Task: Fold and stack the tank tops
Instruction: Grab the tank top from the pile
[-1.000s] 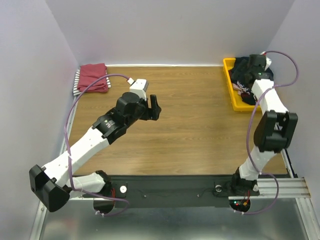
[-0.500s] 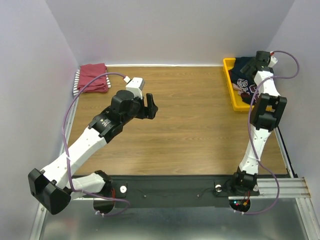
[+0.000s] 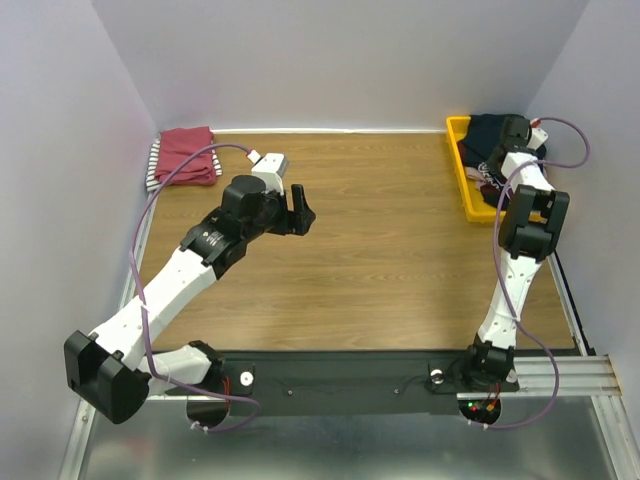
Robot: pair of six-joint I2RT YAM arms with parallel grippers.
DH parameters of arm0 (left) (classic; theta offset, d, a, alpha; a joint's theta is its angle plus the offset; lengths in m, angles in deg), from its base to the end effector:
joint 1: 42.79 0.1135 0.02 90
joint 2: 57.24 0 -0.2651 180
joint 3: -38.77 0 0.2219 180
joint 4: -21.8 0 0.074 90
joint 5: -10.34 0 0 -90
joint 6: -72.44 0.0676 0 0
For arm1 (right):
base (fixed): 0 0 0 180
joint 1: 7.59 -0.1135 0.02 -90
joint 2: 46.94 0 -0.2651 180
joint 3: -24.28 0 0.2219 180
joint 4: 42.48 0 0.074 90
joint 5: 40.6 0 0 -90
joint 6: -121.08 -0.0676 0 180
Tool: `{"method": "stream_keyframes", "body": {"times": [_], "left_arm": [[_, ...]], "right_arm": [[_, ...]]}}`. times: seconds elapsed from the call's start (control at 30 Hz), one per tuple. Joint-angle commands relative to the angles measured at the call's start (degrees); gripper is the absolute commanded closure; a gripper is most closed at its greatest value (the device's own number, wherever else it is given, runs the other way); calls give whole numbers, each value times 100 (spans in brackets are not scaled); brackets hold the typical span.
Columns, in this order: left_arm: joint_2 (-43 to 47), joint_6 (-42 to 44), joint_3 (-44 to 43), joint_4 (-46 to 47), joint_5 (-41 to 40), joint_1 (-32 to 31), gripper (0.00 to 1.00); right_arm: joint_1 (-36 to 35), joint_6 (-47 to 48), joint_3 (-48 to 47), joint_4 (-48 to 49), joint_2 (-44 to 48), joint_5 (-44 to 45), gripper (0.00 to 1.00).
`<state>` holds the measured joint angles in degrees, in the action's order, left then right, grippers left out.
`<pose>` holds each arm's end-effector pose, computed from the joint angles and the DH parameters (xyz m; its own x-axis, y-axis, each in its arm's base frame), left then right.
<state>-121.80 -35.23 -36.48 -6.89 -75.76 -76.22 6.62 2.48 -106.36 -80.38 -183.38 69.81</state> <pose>0.2134 -0.1464 0.3503 -0.4289 -0.0797 -0.8998 0.4969 0.8111 -0.3087 0.5101 -0.1535 0.1789 -0.3609 0.5542 -0.7501 0.7372 0.6622 0.1345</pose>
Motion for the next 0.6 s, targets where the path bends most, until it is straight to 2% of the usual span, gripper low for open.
{"method": "stream_keyframes", "body": {"times": [0.0,0.07,0.17,0.27,0.57], "left_arm": [[75,45,86,271,128,38,18],[83,27,95,271,137,38,18],[110,1,104,306,163,47,17],[118,-17,112,315,199,47,18],[154,-43,130,394,313,56,18]], "right_arm": [[2,-181,446,375,504,8,74],[-7,-216,588,472,819,34,86],[-33,-286,1088,806,1171,122,95],[-33,-392,1712,1271,1707,174,99],[-68,-664,2987,2379,3219,218,100]]}}
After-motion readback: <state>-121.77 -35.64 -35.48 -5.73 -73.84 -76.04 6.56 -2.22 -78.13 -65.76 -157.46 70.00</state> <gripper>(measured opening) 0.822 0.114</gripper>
